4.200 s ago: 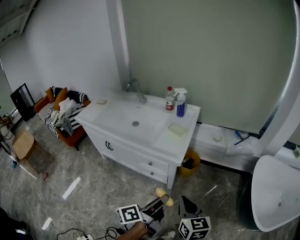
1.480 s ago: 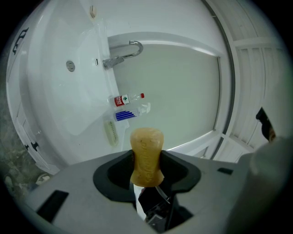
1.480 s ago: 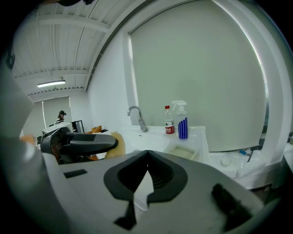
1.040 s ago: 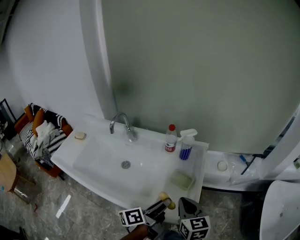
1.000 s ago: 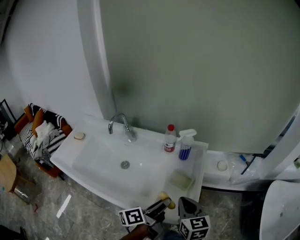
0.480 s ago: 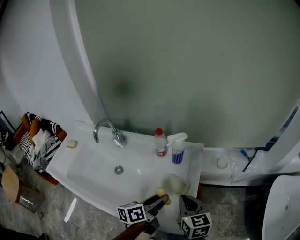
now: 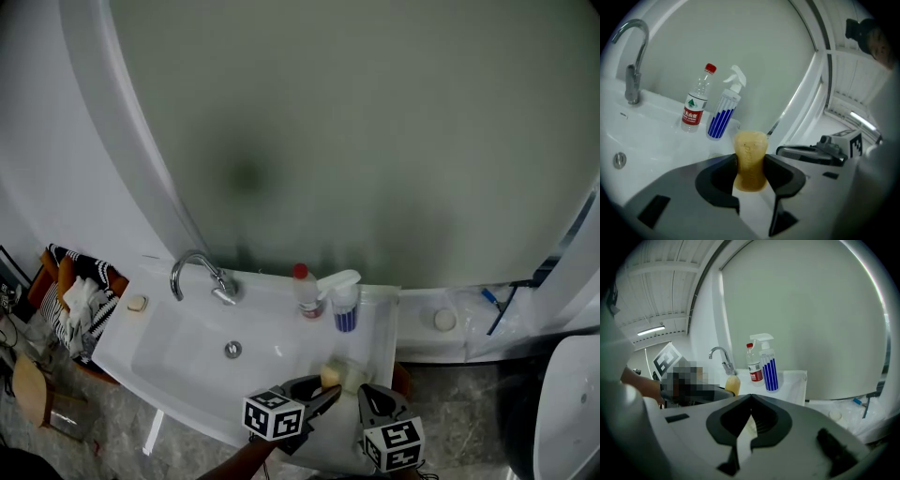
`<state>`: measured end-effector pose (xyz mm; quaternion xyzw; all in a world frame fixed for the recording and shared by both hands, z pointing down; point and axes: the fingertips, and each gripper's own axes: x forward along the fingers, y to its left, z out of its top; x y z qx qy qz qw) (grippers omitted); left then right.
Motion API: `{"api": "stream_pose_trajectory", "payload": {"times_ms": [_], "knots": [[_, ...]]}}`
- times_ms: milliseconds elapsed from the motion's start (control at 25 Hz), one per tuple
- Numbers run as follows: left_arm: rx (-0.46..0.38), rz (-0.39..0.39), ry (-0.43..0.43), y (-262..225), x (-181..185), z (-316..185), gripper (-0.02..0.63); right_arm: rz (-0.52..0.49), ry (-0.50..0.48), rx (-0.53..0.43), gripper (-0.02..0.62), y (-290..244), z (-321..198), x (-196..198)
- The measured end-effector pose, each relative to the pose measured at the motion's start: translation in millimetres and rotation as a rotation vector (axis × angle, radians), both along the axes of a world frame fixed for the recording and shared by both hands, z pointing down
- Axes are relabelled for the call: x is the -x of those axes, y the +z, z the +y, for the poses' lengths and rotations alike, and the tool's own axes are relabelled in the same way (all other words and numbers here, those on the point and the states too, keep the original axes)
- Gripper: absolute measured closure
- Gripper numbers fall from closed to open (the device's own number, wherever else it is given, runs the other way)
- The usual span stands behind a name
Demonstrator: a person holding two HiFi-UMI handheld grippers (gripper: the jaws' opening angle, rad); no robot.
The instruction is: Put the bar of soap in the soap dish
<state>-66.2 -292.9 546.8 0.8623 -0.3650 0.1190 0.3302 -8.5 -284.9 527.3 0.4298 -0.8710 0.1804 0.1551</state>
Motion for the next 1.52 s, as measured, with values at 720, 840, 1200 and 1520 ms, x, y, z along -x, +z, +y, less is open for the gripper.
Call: {"api": "stream_pose_trajectory", "payload": {"times_ms": [720,840,1200,1520], "knots": [[-0.217,-0.63,0.552,39.2,-28.9,-27.5,0.422,-0.033,-0.027,0.045,0.584,14.9,-27.6,-19.6],[-0.228,-0.685,0.626,47.2,-32.9,-28.8,0.422,-0.025,-0.044,0.052,0.584,17.9,-30.7,-21.4],[-0.262,-0.895,0.878,65.8,-30.6,-26.7,0.422,-0.035,-0.088,0.08,0.584,28.5,-38.0,-22.4],[-0.308,-1.025,1.073,75.9,-34.8,-31.2,0.422,-0.043,-0.099,0.083,0.584,35.3,-41.2,-32.3]]}}
